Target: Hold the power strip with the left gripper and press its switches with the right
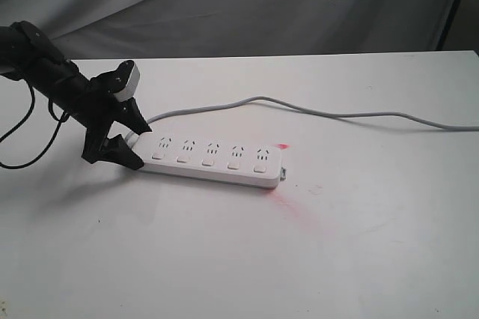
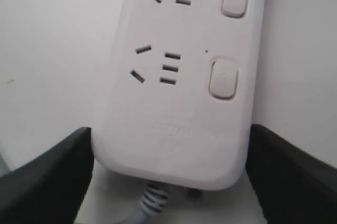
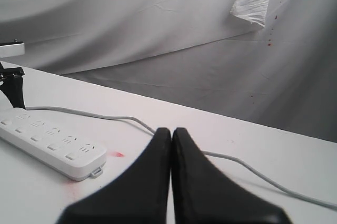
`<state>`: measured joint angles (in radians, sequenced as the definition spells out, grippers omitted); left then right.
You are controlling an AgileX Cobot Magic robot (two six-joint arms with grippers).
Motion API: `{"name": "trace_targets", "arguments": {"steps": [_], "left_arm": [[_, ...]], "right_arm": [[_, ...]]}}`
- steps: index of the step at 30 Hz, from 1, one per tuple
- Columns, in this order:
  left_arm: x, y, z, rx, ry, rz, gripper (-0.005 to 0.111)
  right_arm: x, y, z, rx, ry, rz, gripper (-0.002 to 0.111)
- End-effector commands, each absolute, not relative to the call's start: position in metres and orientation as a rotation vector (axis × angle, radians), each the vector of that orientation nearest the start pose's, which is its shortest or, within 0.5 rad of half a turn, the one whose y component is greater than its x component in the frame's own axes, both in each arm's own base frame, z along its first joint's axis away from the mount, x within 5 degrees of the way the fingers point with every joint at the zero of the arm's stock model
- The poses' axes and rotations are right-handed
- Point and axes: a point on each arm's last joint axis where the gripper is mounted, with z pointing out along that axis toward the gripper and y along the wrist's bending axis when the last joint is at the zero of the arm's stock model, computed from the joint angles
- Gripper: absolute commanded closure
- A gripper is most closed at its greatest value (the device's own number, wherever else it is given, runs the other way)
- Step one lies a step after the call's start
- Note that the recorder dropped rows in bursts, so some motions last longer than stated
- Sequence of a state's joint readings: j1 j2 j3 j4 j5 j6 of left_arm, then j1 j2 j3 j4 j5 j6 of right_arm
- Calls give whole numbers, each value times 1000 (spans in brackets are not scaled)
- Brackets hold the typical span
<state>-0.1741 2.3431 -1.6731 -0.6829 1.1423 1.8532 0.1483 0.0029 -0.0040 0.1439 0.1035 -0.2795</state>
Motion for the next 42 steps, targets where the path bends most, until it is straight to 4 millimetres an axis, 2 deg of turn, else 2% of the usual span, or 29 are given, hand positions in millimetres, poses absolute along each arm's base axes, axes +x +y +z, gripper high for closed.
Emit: {"name": "trace_targets", "arguments": {"steps": [1, 12, 33, 42], "left_arm": [[426, -131, 106, -2504, -2238, 900, 37], [426, -131, 105, -2614, -2149, 866, 37], [427, -130, 105, -2617, -2148, 854, 37], [427, -131, 105, -2566, -2192, 868, 37]], "right_arm": [[56, 9, 205, -227, 1560, 15, 108], [56, 9, 205, -227, 1560, 15, 108], [56, 9, 205, -227, 1560, 15, 108], [56, 9, 205, -227, 1560, 15, 108]]}}
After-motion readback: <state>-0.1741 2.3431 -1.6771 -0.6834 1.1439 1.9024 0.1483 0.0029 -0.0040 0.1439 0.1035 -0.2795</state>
